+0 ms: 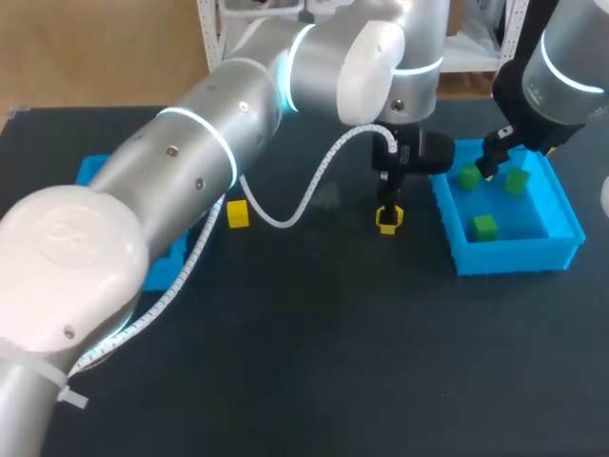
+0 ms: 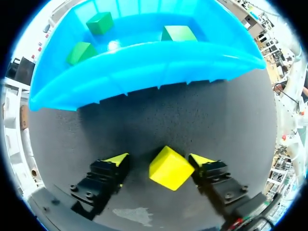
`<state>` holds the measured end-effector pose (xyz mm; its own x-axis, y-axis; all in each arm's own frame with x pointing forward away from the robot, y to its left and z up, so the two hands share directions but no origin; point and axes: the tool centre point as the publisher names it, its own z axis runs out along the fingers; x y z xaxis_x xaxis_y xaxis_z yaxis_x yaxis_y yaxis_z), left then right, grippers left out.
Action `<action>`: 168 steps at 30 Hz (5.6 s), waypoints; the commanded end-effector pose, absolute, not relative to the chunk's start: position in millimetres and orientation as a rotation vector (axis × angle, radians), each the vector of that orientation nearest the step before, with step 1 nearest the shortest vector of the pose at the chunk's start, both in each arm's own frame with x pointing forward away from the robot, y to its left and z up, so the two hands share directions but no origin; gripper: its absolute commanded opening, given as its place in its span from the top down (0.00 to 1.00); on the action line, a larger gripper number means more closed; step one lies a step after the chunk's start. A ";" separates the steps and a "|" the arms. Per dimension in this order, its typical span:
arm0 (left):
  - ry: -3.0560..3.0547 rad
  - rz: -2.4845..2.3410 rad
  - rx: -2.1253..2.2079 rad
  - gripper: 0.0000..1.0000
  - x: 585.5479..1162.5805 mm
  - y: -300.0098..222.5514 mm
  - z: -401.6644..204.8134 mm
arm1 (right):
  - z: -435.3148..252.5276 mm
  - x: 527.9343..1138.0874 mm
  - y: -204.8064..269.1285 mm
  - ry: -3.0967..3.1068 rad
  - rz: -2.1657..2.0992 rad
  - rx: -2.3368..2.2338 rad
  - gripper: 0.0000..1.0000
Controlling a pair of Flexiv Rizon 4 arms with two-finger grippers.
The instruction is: Put the green cubes in the right bin and the yellow cubes in the left bin.
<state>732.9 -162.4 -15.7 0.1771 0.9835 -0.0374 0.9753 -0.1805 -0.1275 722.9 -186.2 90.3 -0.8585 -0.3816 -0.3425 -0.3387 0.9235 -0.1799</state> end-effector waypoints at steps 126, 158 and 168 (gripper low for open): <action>-2.650 0.168 -1.853 0.00 736.5 99.6 70.3 | 90.2 721.3 -186.5 2.702 -0.161 -0.524 0.00; -2.463 0.128 -2.018 0.00 722.1 79.9 15.5 | 90.2 721.3 -186.5 2.702 -0.161 -0.524 0.00; -2.479 0.043 -2.033 0.00 728.0 80.1 -0.7 | 90.2 721.3 -186.5 2.702 -0.161 -0.524 0.00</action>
<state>728.8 81.6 3.2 -0.1931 0.9791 -0.0633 0.9808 0.1945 0.0158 722.9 -186.2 90.3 -0.8585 -0.3816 -0.3425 -0.3387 0.9235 -0.1800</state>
